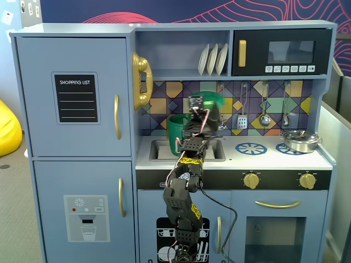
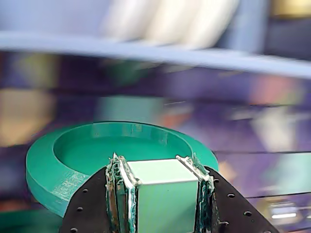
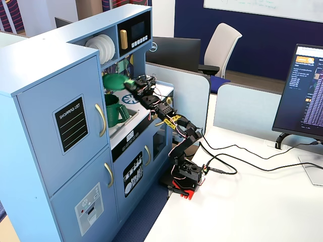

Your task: Take off the lid from the green recipient and place it on the counter

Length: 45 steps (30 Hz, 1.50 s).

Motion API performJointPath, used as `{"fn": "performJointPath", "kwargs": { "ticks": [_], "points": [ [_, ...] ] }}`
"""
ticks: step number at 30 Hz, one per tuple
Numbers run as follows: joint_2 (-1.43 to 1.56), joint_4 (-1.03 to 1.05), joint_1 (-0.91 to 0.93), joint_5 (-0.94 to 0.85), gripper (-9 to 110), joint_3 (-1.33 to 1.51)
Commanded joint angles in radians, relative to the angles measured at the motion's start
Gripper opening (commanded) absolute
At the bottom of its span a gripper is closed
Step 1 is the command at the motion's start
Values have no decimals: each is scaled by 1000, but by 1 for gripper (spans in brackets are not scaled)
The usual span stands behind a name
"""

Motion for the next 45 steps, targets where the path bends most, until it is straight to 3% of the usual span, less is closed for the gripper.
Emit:
{"fn": "performJointPath", "kwargs": {
  "ticks": [1, 11, 17, 31, 45],
  "points": [
    [8, -31, 143, 28, 0, -92],
    [-54, -40, 356, 114, 0, 40],
    [-242, -313, 388, 160, 0, 149],
    [-353, -345, 360, 147, 0, 164],
    [-344, -261, 299, 0, 0, 186]
  ]
}}
